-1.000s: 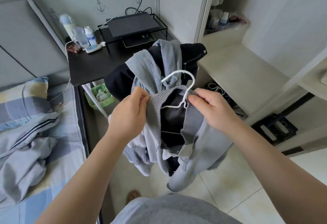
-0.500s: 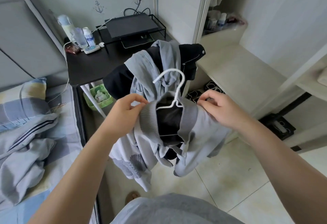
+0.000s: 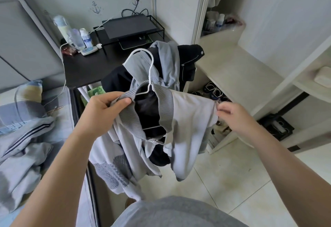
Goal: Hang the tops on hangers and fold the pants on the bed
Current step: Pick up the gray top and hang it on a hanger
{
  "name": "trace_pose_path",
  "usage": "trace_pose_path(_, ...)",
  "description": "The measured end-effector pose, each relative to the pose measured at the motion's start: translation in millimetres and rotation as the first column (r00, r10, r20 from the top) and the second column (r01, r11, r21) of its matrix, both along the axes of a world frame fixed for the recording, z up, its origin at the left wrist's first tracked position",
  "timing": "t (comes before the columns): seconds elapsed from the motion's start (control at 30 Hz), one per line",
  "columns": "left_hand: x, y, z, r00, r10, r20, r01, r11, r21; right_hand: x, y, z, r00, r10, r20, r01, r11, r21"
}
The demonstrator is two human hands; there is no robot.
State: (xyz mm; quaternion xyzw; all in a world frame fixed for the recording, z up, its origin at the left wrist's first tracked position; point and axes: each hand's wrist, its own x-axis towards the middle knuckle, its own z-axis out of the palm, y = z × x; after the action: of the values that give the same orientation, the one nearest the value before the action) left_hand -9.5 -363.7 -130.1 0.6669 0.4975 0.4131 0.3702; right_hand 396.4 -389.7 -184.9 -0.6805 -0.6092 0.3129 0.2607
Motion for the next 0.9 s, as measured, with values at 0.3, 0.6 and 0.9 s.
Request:
trace_pose_path(0.3,-7.9,-11.4,5.2,0.986,0.064,-0.153,-0.059,0.998,0.037,-17.6,-5.2,7.9,0.997,-0.072,0.001,0.07,0.97,0.234)
trace_pose_path(0.6,-2.7,-20.4,-2.3,0.917,0.265,-0.297,-0.224,0.961,0.165,-43.4,-26.1,59.0,0.979,0.005,-0.204,0.107,0.839,0.533)
trace_pose_path(0.9,-4.7,-16.7,0.5,0.998,0.061,0.029,-0.064,0.994,0.087,-44.9,-30.1,36.3,0.998,0.047,-0.052,-0.022,0.915,0.403)
